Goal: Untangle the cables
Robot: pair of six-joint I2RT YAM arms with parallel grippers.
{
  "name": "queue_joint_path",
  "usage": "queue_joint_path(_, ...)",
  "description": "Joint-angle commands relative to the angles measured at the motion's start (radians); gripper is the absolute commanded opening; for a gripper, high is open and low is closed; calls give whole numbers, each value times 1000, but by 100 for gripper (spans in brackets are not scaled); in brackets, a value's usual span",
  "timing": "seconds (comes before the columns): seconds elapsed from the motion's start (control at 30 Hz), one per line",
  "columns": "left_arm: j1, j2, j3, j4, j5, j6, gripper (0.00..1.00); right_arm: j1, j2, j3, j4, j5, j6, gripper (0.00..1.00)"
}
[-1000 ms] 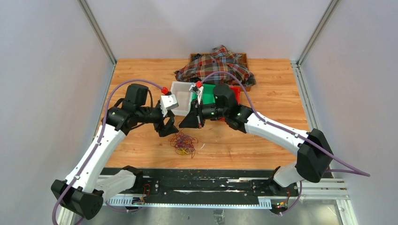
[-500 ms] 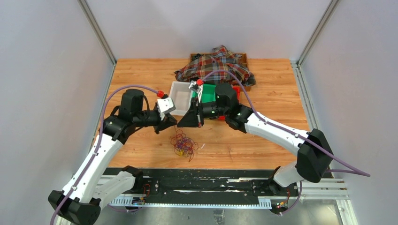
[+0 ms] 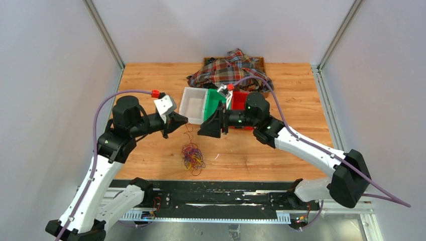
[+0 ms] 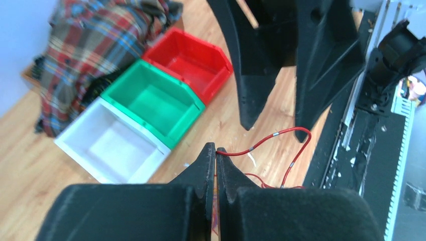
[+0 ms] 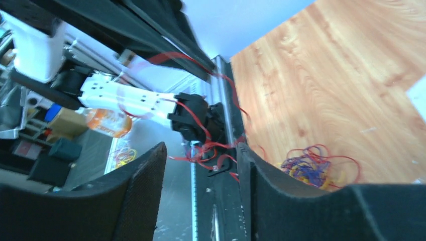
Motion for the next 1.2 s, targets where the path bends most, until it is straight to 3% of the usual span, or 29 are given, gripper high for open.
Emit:
queue_joint_path(0.0,-7,-21,101,62,-8,-6,2,-47,-55,-65,44,134,-3,60)
queue_joint_path(0.2,-6,-7,149,79,13,-46,2,-28,-62,-53,49,242,-54,75)
queue_joint_path(0.33,-7,3,156,107,16,-73,2,24,-40,2,38,310,-101,77)
queue_joint_path(0.6,-7,37,199,122,14,-83,2,57,74,80,138,321,-20,78)
queue_joint_path(0.8,-7,54,242,149,-5,-78,2,108,193,166,21,395,-54,74)
queue_joint_path(1.17,-7,198,482,159,-227,19,1,148,258,-36,138,550,-95,70)
